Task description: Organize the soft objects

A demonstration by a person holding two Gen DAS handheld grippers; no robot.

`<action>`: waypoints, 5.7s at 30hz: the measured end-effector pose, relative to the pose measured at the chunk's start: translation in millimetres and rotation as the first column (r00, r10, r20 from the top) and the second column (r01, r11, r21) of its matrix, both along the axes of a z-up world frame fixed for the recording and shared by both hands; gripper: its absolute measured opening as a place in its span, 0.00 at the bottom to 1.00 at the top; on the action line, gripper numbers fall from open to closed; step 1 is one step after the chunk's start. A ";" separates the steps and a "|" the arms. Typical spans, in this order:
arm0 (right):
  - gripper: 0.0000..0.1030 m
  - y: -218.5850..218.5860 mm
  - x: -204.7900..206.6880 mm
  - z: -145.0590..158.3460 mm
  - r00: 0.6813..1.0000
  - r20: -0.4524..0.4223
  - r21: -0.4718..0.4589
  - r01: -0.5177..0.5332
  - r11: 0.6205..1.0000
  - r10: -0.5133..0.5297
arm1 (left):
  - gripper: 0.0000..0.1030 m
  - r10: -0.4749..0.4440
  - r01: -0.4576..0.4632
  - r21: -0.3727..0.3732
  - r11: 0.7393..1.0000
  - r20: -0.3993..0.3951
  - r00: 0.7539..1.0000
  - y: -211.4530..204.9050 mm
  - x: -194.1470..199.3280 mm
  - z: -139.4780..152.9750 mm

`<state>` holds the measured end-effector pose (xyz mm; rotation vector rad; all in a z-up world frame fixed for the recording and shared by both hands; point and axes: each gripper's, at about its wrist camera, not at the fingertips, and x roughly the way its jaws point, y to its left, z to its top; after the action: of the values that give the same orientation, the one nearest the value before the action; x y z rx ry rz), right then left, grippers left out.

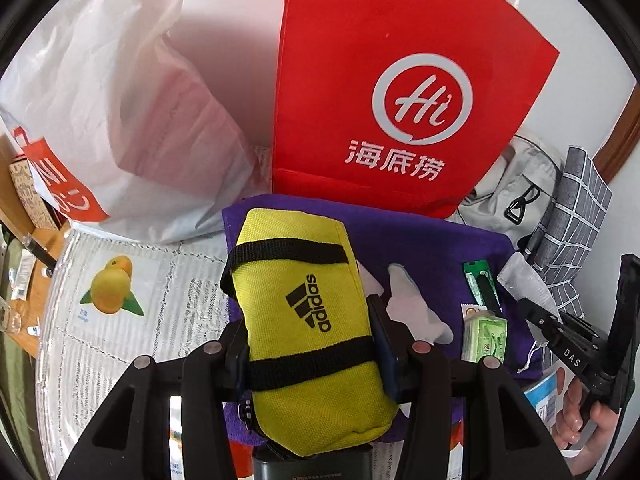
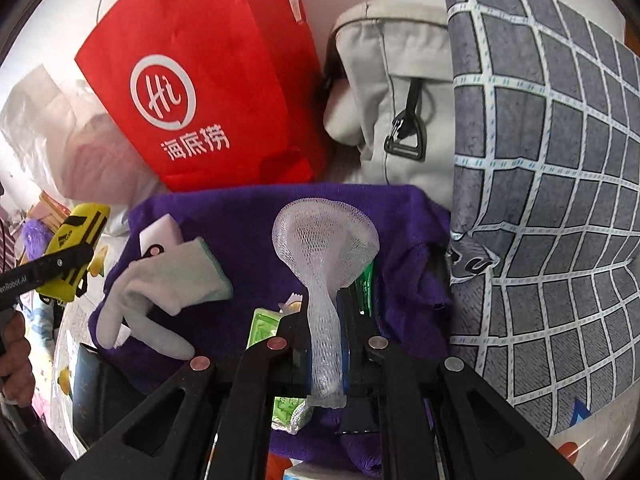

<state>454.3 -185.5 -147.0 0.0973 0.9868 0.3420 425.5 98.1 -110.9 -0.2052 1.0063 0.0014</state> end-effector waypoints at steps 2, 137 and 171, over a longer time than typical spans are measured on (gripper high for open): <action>0.11 2.7 -0.3 -2.4 1.000 0.000 -0.012 -0.007 1.000 0.007 | 0.45 -0.004 0.004 -0.019 1.000 -0.012 1.000 0.5 1.8 -3.0; 1.00 -43.8 -454.7 159.8 0.948 0.274 -0.092 0.194 0.977 -0.162 | 0.91 -0.058 0.037 0.095 0.995 0.228 0.972 -94.5 -438.3 119.0; 1.00 -44.5 -456.0 161.2 0.948 0.273 -0.091 0.193 0.977 -0.162 | 0.91 -0.058 0.037 0.096 0.995 0.229 0.972 -95.4 -439.2 118.4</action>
<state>-1.7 -230.0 14.1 0.0327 0.7249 0.1255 -13.7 2.7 7.5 -0.0945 0.7765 -0.0194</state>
